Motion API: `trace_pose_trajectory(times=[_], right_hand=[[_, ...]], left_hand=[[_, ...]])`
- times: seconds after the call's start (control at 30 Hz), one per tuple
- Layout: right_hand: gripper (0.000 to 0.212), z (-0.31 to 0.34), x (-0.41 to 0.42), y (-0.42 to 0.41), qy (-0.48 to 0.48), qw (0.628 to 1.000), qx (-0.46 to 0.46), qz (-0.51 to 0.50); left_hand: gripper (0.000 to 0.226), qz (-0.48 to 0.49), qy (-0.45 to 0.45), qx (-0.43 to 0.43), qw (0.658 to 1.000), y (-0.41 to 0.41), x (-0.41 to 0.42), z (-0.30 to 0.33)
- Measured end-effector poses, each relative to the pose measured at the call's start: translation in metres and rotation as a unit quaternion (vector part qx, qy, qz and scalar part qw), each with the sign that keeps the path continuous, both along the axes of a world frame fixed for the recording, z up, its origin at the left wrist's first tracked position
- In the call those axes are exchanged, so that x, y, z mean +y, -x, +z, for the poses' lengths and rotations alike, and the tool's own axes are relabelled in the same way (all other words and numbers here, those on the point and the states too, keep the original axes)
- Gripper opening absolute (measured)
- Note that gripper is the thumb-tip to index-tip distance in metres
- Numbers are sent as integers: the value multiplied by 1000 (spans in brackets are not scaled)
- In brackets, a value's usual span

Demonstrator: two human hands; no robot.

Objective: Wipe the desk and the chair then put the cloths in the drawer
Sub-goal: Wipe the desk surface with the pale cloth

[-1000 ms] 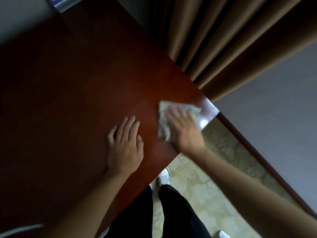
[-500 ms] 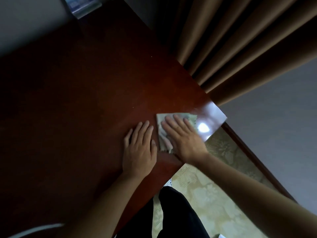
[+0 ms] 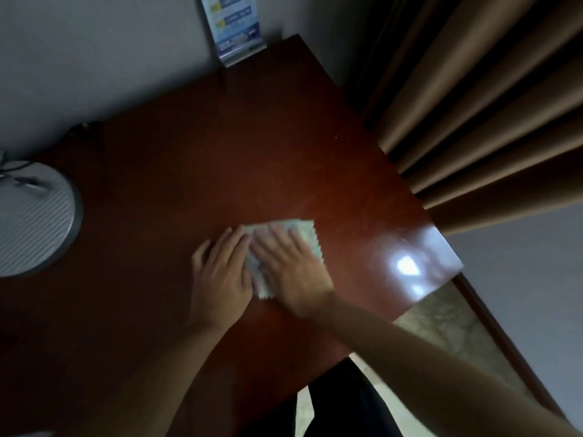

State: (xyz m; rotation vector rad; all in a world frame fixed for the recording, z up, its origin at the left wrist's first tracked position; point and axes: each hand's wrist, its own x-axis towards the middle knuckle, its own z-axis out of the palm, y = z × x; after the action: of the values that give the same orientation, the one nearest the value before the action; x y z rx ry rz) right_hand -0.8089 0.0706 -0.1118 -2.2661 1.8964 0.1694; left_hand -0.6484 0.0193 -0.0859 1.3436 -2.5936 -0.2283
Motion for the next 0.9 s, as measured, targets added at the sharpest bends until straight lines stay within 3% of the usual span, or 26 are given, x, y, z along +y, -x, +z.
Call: trace_pose_trajectory(times=[0.17,0.37,0.43,0.53,0.57,0.77,0.9], right_hand=[[60,7,-51,88,41,973,-15,-227],[59,6,-14,77,7,999,-24,-22],[59,3,-50,109,35,998,1,-58],[60,7,-102,155,57,975,-26,-212],[62,9,-107,156,50,974,-32,-219],[66,6,-45,86,17,994,-79,-72],[67,-1,-95,134,50,997,-37,-38]], left_hand=[[52,44,-9,-22,999,33,-13,1],[65,45,-94,7,994,82,-30,-9],[65,53,-97,-3,994,96,-38,-9],[60,86,-97,-36,991,116,-47,-15],[59,99,-93,-41,990,121,-48,-18],[59,97,-53,-51,993,122,-45,-27],[55,136,-52,-41,989,128,-46,-25]])
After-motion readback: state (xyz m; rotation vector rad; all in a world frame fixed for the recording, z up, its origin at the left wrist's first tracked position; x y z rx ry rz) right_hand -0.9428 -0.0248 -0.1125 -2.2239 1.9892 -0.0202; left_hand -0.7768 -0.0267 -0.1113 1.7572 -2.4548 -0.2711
